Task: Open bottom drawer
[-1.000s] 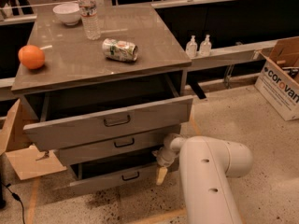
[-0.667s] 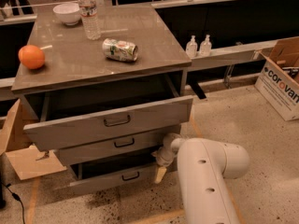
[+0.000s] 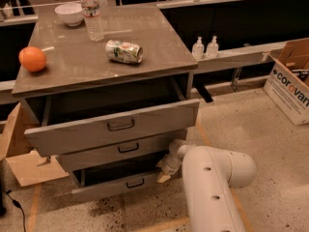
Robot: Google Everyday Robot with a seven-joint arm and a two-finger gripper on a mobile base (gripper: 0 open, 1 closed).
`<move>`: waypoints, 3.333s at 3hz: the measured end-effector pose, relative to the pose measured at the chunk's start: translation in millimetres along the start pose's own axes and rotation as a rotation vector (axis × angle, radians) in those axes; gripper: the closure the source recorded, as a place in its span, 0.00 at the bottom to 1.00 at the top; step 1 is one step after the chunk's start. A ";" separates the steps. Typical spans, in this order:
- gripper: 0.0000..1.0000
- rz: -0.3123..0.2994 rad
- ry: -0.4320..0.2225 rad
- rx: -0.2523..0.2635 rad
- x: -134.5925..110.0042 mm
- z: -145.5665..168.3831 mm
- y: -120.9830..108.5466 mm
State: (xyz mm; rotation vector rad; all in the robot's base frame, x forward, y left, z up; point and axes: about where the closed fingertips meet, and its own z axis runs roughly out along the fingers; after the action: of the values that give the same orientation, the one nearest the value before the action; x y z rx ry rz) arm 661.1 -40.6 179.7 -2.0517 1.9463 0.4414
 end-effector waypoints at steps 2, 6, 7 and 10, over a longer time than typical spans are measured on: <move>1.00 0.036 -0.012 -0.009 7.4 -27.5 48.9; 0.31 0.091 -0.030 0.067 -3.6 -90.9 55.0; 0.54 0.127 -0.058 0.107 -2.7 -101.2 47.6; 1.00 0.154 -0.087 0.228 -3.4 -96.7 -0.3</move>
Offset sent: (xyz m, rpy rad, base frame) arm -0.1488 -0.0300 0.0343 0.0157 0.1413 -0.0018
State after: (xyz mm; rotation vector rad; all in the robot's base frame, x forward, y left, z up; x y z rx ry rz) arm 664.1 -76.5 269.5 -1.7235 2.0084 0.3179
